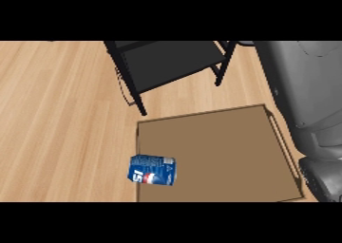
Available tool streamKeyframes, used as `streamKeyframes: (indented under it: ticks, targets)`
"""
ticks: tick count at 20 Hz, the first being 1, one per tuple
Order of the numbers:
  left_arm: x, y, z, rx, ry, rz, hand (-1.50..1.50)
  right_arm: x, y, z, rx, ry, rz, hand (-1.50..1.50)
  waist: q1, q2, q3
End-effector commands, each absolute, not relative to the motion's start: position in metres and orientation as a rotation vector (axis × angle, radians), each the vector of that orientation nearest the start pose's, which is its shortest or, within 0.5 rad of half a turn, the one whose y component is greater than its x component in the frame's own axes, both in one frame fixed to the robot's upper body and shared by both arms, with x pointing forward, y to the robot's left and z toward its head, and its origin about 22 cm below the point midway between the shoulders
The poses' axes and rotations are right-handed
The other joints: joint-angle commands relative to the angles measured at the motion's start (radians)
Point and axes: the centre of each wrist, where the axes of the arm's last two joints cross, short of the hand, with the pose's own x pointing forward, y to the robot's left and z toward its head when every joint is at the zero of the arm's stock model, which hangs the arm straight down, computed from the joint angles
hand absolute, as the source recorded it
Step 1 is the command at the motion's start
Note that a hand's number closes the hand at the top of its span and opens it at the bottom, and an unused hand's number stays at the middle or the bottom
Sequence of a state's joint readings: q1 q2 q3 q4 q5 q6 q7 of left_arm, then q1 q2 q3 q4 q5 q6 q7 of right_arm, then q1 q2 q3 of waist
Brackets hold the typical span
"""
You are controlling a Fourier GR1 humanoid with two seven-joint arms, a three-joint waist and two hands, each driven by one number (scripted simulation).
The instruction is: Pick the lemon from the tray and place it in the tiered shelf
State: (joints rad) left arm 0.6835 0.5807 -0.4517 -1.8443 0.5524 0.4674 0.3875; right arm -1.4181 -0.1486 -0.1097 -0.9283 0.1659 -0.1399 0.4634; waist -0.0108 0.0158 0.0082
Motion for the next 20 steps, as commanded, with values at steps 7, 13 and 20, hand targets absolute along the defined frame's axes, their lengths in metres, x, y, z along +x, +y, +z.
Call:
streamKeyframes:
  ticks: [7, 13, 20]
  targets:
    - [0.124, 0.279, 0.016, 0.126, -1.025, 0.148, 0.0, 0.433, -0.149, 0.361, -0.287, -1.832, -0.024, -1.5, -0.053, -0.004, -0.012]
    - [0.121, 0.279, 0.014, 0.13, -1.021, 0.155, 0.0, 0.441, -0.201, 0.357, -0.282, -1.776, -0.178, -1.5, -0.059, -0.002, -0.01]
    - [0.124, 0.285, 0.019, 0.122, -1.017, 0.173, 0.0, 0.438, -0.245, 0.367, -0.23, -1.788, -0.154, -1.5, -0.071, -0.005, -0.009]
